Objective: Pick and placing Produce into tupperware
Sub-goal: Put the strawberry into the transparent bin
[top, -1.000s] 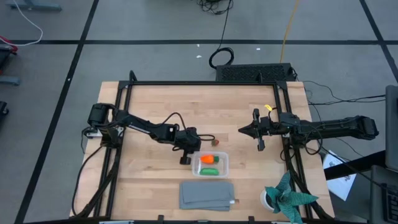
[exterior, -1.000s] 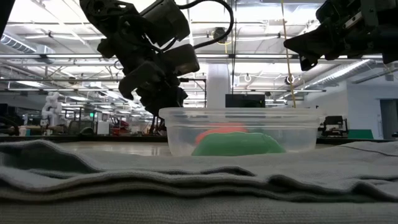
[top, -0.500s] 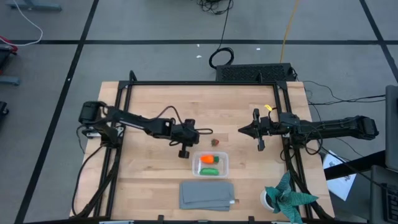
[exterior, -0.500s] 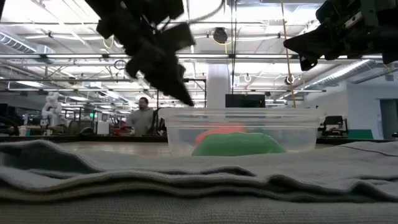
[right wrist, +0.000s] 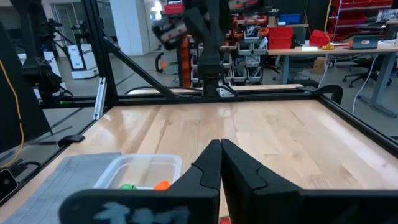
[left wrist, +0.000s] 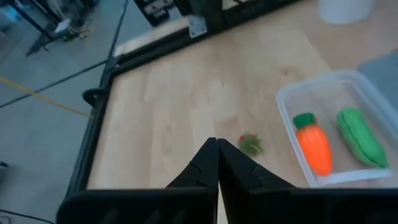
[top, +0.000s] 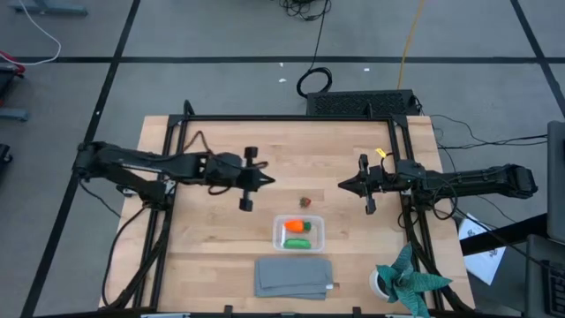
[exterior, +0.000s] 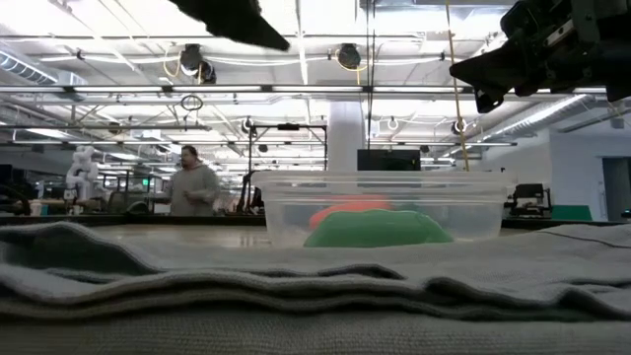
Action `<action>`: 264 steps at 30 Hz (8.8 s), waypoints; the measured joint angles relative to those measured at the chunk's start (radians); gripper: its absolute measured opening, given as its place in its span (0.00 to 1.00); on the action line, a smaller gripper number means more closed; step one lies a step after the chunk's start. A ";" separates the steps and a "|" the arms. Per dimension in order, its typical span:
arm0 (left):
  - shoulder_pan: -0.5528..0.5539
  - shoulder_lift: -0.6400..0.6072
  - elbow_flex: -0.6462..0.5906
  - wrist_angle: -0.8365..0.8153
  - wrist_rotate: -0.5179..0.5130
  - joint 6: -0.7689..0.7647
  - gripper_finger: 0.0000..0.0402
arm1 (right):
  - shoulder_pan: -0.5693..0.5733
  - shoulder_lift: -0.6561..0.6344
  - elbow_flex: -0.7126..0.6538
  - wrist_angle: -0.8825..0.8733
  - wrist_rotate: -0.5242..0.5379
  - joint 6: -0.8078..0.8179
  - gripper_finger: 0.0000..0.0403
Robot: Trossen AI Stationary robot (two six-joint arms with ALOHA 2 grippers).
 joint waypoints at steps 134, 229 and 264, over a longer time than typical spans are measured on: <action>0.047 -0.880 -0.894 0.464 0.106 -0.248 0.01 | -0.100 0.167 0.024 0.098 0.027 0.030 0.00; 0.046 -0.880 -0.893 0.464 0.105 -0.226 0.06 | -0.117 1.001 1.034 -1.062 -0.238 -0.125 0.43; 0.046 -0.880 -0.893 0.462 0.105 -0.231 0.02 | -0.078 1.129 1.033 -1.032 -0.107 -0.349 0.76</action>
